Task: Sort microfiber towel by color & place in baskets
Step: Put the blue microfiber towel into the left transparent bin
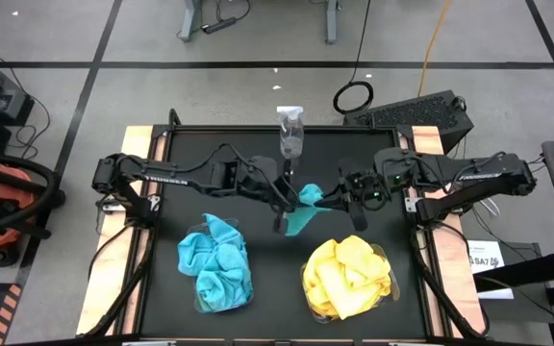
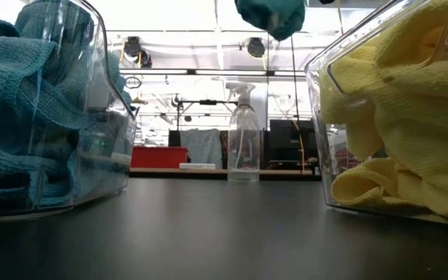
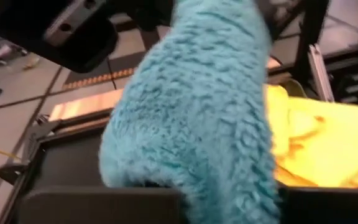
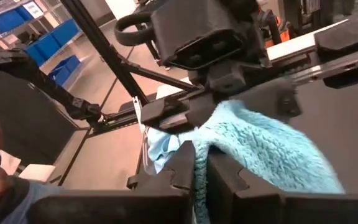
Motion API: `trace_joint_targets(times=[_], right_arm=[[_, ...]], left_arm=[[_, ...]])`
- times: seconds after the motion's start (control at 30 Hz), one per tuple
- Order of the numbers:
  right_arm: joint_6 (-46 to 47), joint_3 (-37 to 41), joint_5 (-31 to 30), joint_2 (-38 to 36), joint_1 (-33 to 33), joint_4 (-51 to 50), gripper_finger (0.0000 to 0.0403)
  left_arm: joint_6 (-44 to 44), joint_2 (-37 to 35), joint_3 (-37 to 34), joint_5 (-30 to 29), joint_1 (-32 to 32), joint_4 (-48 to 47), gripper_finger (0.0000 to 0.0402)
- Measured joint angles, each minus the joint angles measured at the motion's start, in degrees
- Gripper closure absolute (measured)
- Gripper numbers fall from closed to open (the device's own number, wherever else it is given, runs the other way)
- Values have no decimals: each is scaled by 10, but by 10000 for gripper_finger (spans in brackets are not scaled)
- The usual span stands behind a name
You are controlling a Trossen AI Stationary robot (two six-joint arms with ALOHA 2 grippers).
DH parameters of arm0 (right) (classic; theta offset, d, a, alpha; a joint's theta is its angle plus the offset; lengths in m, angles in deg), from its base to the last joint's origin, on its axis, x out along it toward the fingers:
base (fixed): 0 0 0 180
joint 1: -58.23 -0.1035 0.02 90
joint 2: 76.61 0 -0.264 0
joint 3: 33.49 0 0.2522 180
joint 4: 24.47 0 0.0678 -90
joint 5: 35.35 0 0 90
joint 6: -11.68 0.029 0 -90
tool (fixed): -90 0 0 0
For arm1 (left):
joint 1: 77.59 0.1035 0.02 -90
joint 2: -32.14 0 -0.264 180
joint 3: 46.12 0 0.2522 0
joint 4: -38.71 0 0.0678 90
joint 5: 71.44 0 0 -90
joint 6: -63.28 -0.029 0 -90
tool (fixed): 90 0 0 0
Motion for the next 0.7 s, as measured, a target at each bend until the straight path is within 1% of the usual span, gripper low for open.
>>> trace_joint_targets(times=[0.03,0.07,0.17,0.23,0.33,0.4,0.47,0.57,0.7], right_arm=[[1,0,-2,0,-4,0,384],[0,0,-3,0,-10,1,376],[-2,0,-6,-1,-31,7,330],[-4,0,-21,-1,-44,7,284],[-5,0,-31,-1,-54,7,205],[5,0,-30,-1,-55,6,156],[18,0,-28,-1,-58,3,120],[27,0,-28,-1,-67,-1,93],[31,0,-26,-1,-80,-1,95]], left_arm=[[-2,-5,0,4,-1,-10,377],[-4,-10,0,7,-3,-19,383],[-7,-31,-1,7,-11,-28,383],[-11,-52,-1,4,-16,-38,384],[-15,-92,-1,-13,-25,-78,384],[-7,-118,0,-15,-33,-122,384],[6,-139,0,-21,-48,-178,384],[24,-169,0,-48,-79,-254,384],[63,-199,0,-85,-131,-338,384]])
